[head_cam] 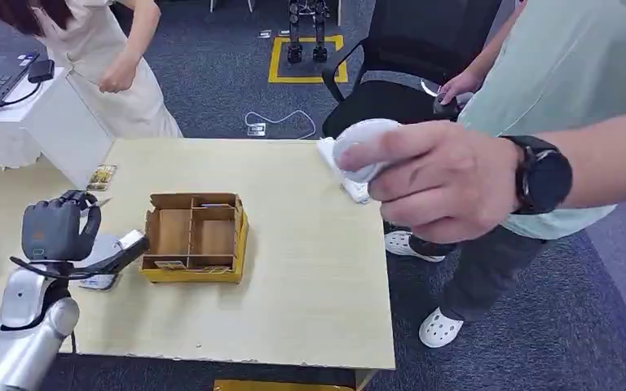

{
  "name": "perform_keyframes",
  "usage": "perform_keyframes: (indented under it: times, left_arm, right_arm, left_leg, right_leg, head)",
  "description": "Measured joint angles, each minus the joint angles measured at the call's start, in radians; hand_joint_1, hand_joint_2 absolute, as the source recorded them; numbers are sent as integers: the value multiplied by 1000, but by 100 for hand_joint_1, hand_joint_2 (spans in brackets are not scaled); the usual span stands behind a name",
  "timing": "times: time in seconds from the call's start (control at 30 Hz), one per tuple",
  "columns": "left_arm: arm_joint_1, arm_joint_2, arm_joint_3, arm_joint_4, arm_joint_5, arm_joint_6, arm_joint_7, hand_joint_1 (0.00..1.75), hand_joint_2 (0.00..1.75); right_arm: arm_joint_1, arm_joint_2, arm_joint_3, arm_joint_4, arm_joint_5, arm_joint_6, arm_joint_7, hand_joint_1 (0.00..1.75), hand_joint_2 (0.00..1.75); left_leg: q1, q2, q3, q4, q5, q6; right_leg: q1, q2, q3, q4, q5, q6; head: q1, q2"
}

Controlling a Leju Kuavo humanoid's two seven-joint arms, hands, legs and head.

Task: Pass the card to the sensor for recognition and then transmit it.

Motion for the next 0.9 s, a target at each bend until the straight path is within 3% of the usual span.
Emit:
perform_keyframes:
  times: [0.2,0.33,0.47,0.9]
  left_arm:
    - [-140,-2,-20,58,-6,13,-17,175,175]
    - [-216,-3,-52,101,-26,11,5,175,175]
    - [-268,-18,-76,145,-15,45,4,175,175]
    - [-324,-52,-111,208,30,83,-32,175,175]
  right_arm:
    - [-21,-28,60,12,-42,-39,-10,0,175]
    - [-35,-49,97,19,-62,-61,-13,0,175]
    - [-50,-61,127,25,-89,-92,-29,0,175]
    - [-78,-97,203,44,-136,-132,-41,0,175]
  left_leg:
    - [0,0,0,0,0,0]
    - [0,0,0,1,0,0]
    - [0,1,0,1,0,0]
    - [0,1,0,1,0,0]
  right_leg:
    - [0,0,0,0,0,0]
    - [0,0,-1,0,1,0]
    - [0,1,-1,0,1,0]
    - [0,2,-1,0,1,0]
  head:
    - [0,0]
    - [0,0]
    - [-1,0]
    - [0,0]
